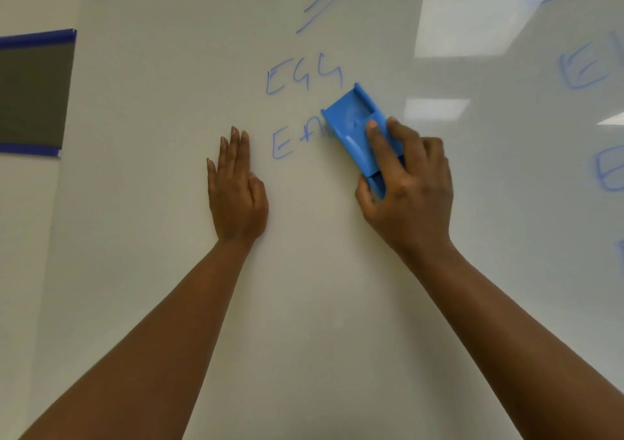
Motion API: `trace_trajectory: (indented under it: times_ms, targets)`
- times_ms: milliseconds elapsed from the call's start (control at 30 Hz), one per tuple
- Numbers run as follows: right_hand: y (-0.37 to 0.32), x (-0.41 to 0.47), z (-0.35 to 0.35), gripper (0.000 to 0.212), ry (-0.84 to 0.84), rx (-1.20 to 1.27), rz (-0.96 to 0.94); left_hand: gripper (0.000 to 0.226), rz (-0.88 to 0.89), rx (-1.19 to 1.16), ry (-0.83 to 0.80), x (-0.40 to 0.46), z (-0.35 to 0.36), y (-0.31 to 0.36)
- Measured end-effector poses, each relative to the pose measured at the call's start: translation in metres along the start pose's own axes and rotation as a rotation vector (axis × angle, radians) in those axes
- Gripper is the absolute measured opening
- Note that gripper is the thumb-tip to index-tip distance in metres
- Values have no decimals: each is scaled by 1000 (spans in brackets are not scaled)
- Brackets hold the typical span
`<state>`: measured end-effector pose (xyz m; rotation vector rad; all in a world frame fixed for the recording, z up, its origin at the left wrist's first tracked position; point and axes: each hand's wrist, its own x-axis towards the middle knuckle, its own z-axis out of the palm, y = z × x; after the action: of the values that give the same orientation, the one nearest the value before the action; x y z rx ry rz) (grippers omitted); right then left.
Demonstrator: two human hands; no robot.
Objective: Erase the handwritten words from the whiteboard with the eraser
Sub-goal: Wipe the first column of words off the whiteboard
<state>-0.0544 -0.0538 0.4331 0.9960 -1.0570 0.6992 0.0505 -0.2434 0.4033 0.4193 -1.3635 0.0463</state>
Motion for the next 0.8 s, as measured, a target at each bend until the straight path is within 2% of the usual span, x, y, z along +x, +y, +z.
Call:
trace_trajectory:
  times_ms: [167,400,700,800]
  targets:
    - [14,-4,-9,53,-50,-30,-116,66,1,-7,10,-1,1,0]
    - [18,18,-6,53,-14,-38,64,65,-2,-31,21,-2,0,-1]
    - [14,4,-4,52,-67,0,-124,66,0,-44,17,-3,-2,-1]
    - [23,10,-6,50,-34,-40,-56,66,4,-50,18,-3,-2,-2]
